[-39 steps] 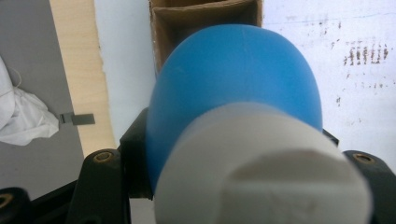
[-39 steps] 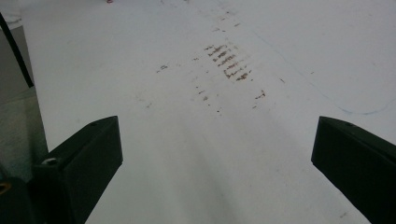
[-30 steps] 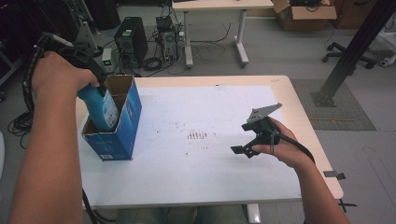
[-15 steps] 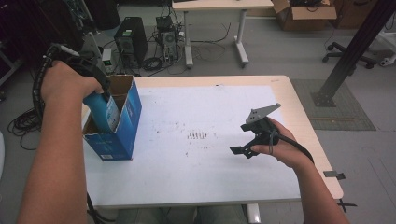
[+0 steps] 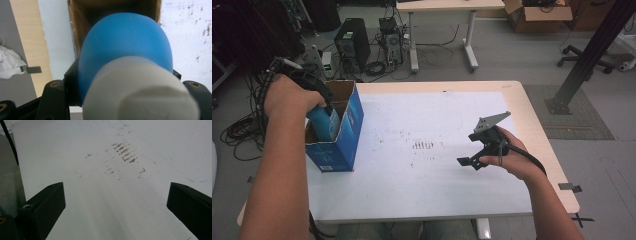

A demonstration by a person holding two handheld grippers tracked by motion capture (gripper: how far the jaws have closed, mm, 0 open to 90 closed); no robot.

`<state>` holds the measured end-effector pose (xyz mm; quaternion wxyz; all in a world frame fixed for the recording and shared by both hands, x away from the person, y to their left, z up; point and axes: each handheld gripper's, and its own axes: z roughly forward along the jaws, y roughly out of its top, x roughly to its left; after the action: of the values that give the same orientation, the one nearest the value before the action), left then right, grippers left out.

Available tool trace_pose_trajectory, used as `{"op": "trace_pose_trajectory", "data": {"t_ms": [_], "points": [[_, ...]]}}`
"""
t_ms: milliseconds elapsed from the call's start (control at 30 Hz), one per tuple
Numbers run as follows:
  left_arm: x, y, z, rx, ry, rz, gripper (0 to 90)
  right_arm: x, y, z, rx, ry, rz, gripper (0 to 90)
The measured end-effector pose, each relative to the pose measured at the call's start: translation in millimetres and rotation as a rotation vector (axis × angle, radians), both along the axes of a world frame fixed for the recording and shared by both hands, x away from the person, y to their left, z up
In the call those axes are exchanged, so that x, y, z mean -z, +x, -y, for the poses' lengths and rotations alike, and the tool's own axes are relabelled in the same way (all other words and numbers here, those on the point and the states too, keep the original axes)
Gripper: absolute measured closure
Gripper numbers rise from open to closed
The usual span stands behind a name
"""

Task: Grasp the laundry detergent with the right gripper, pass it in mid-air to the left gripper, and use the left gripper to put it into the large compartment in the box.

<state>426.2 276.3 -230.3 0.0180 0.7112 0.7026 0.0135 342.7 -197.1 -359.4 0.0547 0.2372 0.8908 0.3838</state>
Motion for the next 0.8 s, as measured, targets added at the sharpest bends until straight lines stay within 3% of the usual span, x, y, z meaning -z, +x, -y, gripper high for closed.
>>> {"op": "trace_pose_trajectory", "data": {"t_ms": [800], "points": [[40.4, 2.1, -5.3, -0.004, -0.001, -0.028, 38.4, 2.7, -0.4, -3.4, -0.014, 0.003, -0.002, 2.3]]}}
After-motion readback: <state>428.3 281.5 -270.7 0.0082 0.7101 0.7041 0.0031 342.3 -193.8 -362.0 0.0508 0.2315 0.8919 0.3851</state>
